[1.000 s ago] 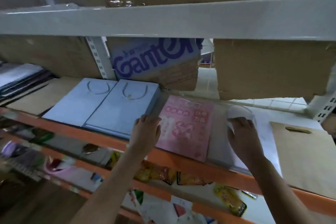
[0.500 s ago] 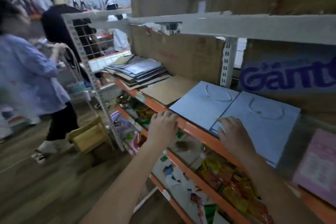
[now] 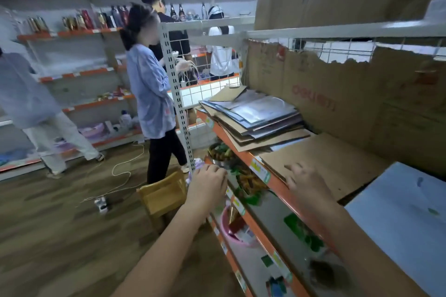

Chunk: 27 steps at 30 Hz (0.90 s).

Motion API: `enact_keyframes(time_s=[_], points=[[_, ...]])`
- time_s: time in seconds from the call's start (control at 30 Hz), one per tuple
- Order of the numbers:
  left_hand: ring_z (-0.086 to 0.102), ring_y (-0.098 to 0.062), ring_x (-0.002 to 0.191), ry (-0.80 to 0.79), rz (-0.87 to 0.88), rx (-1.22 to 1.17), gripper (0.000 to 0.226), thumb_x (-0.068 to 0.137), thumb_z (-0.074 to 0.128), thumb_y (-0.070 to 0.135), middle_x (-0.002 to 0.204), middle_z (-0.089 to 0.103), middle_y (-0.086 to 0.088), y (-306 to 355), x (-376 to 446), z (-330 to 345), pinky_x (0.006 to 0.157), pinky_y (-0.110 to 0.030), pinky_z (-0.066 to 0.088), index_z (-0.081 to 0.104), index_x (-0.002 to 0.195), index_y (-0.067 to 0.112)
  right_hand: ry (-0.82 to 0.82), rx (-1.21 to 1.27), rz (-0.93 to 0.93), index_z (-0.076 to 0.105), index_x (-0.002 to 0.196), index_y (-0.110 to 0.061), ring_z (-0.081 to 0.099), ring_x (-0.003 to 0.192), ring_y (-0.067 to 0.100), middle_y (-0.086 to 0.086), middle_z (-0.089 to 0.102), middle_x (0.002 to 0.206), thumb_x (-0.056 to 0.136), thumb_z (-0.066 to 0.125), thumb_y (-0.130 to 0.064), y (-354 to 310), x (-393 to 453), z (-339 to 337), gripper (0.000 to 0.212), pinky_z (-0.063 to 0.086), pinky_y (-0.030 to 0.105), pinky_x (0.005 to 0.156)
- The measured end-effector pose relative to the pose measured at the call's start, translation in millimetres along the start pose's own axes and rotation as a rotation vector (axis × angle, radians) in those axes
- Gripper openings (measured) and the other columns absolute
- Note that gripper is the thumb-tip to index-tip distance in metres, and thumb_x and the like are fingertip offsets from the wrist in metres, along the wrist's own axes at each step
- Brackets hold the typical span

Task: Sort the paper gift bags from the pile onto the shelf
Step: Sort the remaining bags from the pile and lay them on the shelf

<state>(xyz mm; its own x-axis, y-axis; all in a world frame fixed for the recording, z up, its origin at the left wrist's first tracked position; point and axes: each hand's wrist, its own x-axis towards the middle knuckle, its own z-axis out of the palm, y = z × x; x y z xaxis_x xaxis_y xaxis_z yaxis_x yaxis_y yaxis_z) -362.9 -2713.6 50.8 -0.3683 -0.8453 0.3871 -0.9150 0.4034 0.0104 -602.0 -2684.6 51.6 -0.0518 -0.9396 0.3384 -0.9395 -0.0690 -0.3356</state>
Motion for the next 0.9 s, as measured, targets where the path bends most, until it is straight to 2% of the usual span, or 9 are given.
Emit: enact_keyframes(time_s=[0.07,0.17,0.2,0.3,0.4,0.53,0.7,0.8,0.9], points=[[0.053,-0.019,0.109,0.019,-0.029,-0.033,0.03,0.097,0.039,0.029,0.115,0.063,0.001,-24,33,12,0.089,-0.031,0.039,0.063,0.113,0.02,0.021,0.016,0.003,0.059,0.118,-0.006,0.053,0.108,0.03,0.013,0.06,0.116,0.092,0.042,-0.014,-6,41,6,0.032,0.04,0.031,0.087],[0.052,-0.018,0.109,0.003,-0.064,-0.05,0.03,0.096,0.039,0.03,0.115,0.062,0.003,-56,73,28,0.089,-0.031,0.039,0.062,0.114,0.021,0.042,0.01,-0.035,0.067,0.097,0.0,0.061,0.091,0.035,0.015,0.064,0.097,0.083,0.03,-0.023,-13,92,21,0.045,0.048,0.032,0.074],[0.052,-0.018,0.11,-0.006,-0.072,-0.05,0.031,0.097,0.038,0.03,0.117,0.061,0.003,-66,84,33,0.089,-0.031,0.039,0.061,0.115,0.021,0.023,0.006,-0.018,0.067,0.096,0.001,0.062,0.089,0.036,0.015,0.064,0.096,0.084,0.033,-0.022,-14,107,28,0.042,0.049,0.032,0.073],[0.051,-0.017,0.113,-0.022,-0.071,-0.071,0.031,0.096,0.038,0.031,0.121,0.06,0.004,-93,121,53,0.092,-0.031,0.039,0.06,0.117,0.022,-0.029,0.056,0.091,0.059,0.117,-0.004,0.054,0.106,0.032,0.015,0.06,0.113,0.091,0.044,-0.017,-13,148,48,0.033,0.041,0.032,0.087],[0.051,-0.017,0.114,-0.042,-0.065,-0.107,0.03,0.096,0.039,0.031,0.12,0.061,0.004,-119,166,78,0.094,-0.032,0.038,0.061,0.116,0.023,-0.07,0.085,0.165,0.053,0.126,-0.008,0.047,0.118,0.027,0.012,0.055,0.124,0.093,0.047,-0.014,-10,187,61,0.034,0.035,0.03,0.095],[0.048,-0.018,0.118,-0.043,0.004,-0.15,0.031,0.097,0.039,0.031,0.121,0.06,0.004,-155,237,109,0.094,-0.034,0.033,0.06,0.118,0.024,0.016,0.12,0.352,0.053,0.126,-0.006,0.047,0.118,0.028,0.014,0.051,0.128,0.095,0.046,-0.017,-4,240,79,0.034,0.037,0.034,0.095],[0.051,-0.023,0.11,-0.058,0.125,-0.286,0.031,0.095,0.04,0.026,0.118,0.06,-0.002,-204,340,143,0.086,-0.034,0.042,0.06,0.117,0.018,0.096,0.137,0.676,0.047,0.129,-0.002,0.048,0.112,0.031,0.017,0.044,0.131,0.096,0.043,-0.027,0,293,101,0.042,0.04,0.034,0.084],[0.052,-0.027,0.11,-0.097,0.078,-0.338,0.035,0.095,0.038,0.029,0.12,0.06,-0.008,-229,396,162,0.087,-0.034,0.041,0.058,0.12,0.016,0.103,0.129,0.821,0.053,0.113,0.005,0.049,0.102,0.034,0.023,0.051,0.118,0.095,0.046,-0.028,0,316,117,0.039,0.039,0.035,0.08],[0.048,-0.027,0.116,-0.144,0.027,-0.321,0.037,0.096,0.041,0.033,0.127,0.056,-0.009,-249,442,178,0.094,-0.036,0.038,0.054,0.125,0.015,0.16,0.124,0.969,0.049,0.126,0.004,0.049,0.111,0.04,0.028,0.049,0.122,0.089,0.056,-0.035,-3,330,131,0.054,0.041,0.038,0.091]])
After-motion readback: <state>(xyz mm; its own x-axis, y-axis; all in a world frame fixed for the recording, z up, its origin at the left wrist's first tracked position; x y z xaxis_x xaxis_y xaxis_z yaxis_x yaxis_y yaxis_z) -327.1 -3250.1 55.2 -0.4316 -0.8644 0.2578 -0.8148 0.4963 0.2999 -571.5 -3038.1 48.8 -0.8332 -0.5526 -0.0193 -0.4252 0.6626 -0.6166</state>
